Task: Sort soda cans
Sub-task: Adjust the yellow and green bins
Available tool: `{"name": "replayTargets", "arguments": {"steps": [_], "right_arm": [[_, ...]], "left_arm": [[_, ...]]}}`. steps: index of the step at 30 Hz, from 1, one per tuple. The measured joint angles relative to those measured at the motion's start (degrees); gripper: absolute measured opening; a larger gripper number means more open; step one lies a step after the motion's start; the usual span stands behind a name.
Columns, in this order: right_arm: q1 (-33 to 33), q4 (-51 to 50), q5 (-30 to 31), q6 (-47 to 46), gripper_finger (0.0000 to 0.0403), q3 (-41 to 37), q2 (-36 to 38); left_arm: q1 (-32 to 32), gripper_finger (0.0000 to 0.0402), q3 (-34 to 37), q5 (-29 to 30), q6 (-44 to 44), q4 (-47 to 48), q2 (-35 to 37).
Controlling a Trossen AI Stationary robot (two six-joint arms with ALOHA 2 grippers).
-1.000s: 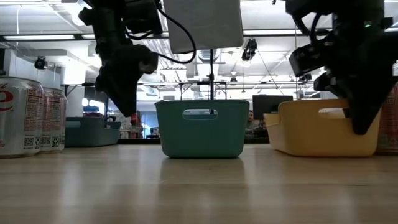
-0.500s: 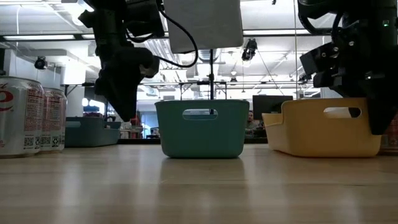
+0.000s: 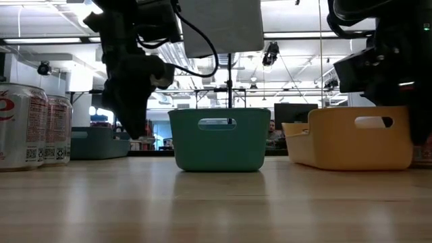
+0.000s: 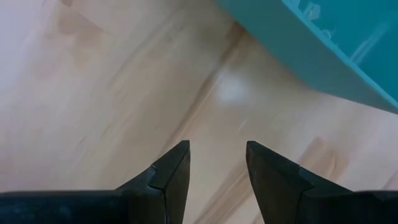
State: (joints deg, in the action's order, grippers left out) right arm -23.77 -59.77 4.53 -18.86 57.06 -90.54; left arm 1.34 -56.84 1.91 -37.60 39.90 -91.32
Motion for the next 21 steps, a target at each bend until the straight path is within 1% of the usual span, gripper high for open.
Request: {"name": "replayTargets", "arguments": {"steps": [6,10,13,21], "right_arm": [[0.0,0.1,0.0,0.4,0.0079,0.0,0.0],[0.0,0.3,0.0,0.5,0.0072,0.0,0.0],[0.0,0.1,0.0,0.9,0.0088,0.0,0.0],[-0.3,0.0,0.0,4.2,0.0156,0.0,0.0]], "left_arm": [[0.0,0.0142,0.0,0.0,0.1,-0.3,-0.2],[0.0,0.0142,0.0,0.1,0.2,-0.3,0.1],[0.0,0.0142,0.0,0.1,0.6,-0.3,0.1],[0.0,0.0142,0.0,0.3,1.1,-0.5,0.1]]}}
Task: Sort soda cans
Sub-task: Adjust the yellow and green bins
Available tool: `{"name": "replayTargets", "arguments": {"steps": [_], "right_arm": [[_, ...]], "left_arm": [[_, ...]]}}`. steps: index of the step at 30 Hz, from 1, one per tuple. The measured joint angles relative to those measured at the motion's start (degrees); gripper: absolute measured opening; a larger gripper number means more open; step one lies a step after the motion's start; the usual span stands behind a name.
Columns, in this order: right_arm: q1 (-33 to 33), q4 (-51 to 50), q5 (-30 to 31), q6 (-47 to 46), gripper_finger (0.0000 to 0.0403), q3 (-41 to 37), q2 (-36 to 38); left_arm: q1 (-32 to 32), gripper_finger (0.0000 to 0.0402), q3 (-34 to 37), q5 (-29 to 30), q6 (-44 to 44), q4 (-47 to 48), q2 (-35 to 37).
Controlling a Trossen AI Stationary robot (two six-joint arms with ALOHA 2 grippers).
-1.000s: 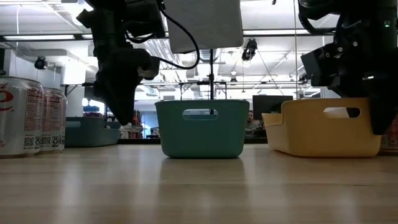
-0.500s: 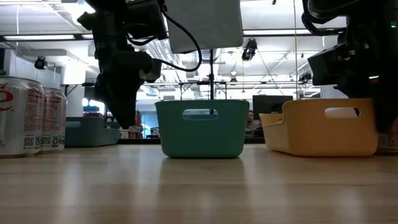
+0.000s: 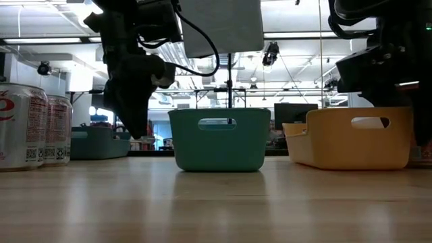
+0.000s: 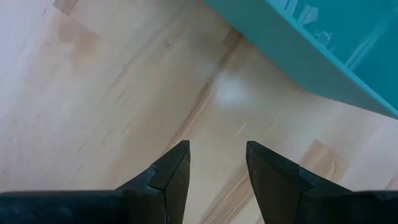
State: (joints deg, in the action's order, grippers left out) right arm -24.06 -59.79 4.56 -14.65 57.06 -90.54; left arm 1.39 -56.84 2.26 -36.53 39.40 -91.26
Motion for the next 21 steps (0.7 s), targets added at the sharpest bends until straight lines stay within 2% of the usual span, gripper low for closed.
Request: {"name": "replayTargets", "arguments": {"steps": [6,14,21], "right_arm": [[-1.4,-0.1,0.1,3.2,0.0179,0.0,0.0],[-2.6,-0.2,1.0,3.2,0.0192,2.9,-0.1],[-3.9,-2.0,-0.6,2.5,0.0191,3.7,-0.1]], "left_arm": [[1.5,0.0142,0.0,0.2,0.0,-0.4,0.0],[7.5,0.0142,0.0,3.1,-1.0,-0.8,0.0],[9.3,0.0142,0.0,3.4,-0.2,-8.7,0.1]]}}
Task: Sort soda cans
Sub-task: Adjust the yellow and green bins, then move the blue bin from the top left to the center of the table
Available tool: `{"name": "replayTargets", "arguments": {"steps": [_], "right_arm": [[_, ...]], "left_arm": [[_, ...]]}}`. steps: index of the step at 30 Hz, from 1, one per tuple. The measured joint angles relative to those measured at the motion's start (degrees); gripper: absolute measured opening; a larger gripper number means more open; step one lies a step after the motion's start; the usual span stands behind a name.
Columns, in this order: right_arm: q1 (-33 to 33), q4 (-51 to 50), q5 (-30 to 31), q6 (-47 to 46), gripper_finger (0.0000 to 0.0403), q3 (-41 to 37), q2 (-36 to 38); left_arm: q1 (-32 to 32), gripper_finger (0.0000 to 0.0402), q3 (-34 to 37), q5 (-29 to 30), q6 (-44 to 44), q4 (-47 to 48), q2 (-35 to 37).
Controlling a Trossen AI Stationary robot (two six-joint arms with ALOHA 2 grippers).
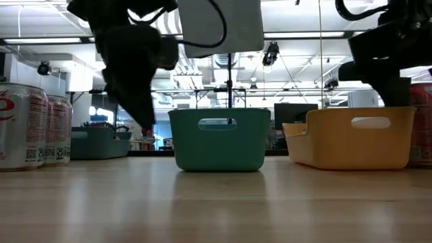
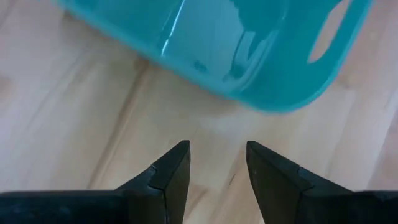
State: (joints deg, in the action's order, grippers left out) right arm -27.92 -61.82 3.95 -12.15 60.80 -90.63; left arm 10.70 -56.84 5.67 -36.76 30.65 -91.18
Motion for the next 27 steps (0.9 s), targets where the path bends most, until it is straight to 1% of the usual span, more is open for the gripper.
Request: {"name": "replayTargets", "arguments": {"steps": [5,10,15,17,19,22,25,27], "right_arm": [[-0.2,-3.9,0.1,-1.8,0.0183,1.9,0.0],[-0.3,-5.9,0.6,-2.2,0.0185,7.7,0.0],[-0.3,-5.7,5.1,-0.3,0.0186,12.9,0.0],[-0.3,-5.6,6.3,0.2,0.0183,14.4,0.0],[-0.3,-5.4,7.2,0.3,0.0182,15.5,0.0],[-0.3,-5.0,10.3,0.9,0.018,16.1,0.0],[0.4,-2.9,12.9,1.0,0.0184,15.3,0.0],[1.3,-0.1,13.3,1.7,0.0189,14.6,0.0]], "left_arm": [[0.0,0.0142,0.0,1.2,1.2,-2.5,0.0],[0.0,0.0142,0.0,1.3,1.3,-3.8,-0.4],[0.0,0.0142,0.0,0.8,4.1,-8.2,-2.5],[0.2,0.0142,0.0,0.0,4.8,-8.4,-2.8],[0.4,0.0142,-0.2,-0.5,4.9,-6.7,-2.8],[0.5,0.0142,-0.6,-0.6,4.9,-2.5,-1.6],[0.2,0.0142,-1.6,-0.6,4.9,4.4,1.3],[-1.0,0.0142,-2.2,1.5,4.9,10.2,3.9]]}}
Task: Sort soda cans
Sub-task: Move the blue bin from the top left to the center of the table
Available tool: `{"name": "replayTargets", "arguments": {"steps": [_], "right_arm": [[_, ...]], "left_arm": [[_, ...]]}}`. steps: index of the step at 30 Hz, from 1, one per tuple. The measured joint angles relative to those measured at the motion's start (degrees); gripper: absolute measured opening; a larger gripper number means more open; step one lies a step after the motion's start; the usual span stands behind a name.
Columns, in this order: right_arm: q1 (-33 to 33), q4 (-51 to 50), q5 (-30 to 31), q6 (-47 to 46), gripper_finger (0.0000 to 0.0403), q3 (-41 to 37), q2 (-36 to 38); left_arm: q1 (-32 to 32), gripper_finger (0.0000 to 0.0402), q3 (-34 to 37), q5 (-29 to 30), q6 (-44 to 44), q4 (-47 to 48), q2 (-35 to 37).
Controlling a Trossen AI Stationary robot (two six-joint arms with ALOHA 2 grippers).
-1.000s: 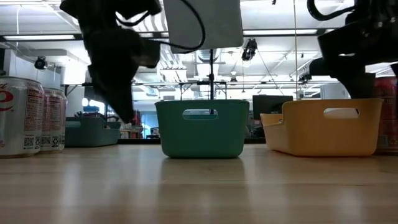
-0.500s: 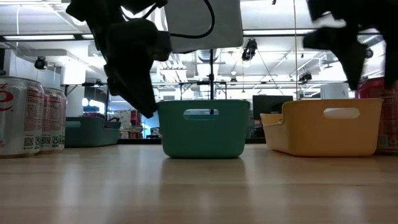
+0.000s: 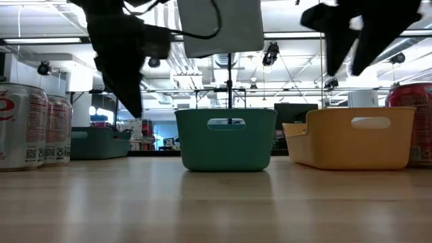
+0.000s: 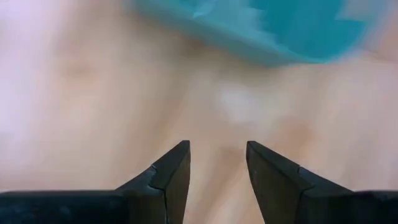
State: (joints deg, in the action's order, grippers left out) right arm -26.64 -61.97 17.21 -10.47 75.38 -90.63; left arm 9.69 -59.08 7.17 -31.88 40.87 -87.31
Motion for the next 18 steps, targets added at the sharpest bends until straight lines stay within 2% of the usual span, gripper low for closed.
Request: {"name": "replayTargets", "arguments": {"steps": [4,9,14,18], "right_arm": [[1.2,6.9,1.0,2.9,0.0202,-0.4,0.0],[2.3,13.9,1.0,6.0,0.022,-0.4,0.0],[3.3,14.9,1.0,5.0,0.0235,-0.4,0.0],[3.5,14.5,1.0,3.8,0.0242,-0.4,0.0]], "left_arm": [[-6.5,0.0142,-0.2,6.9,0.0,10.7,5.6],[-19.3,0.0148,0.9,7.5,7.7,15.7,9.0],[-29.2,0.0186,1.8,13.0,16.8,16.5,8.3],[-33.3,0.0224,2.0,13.2,19.2,20.2,6.9]]}}
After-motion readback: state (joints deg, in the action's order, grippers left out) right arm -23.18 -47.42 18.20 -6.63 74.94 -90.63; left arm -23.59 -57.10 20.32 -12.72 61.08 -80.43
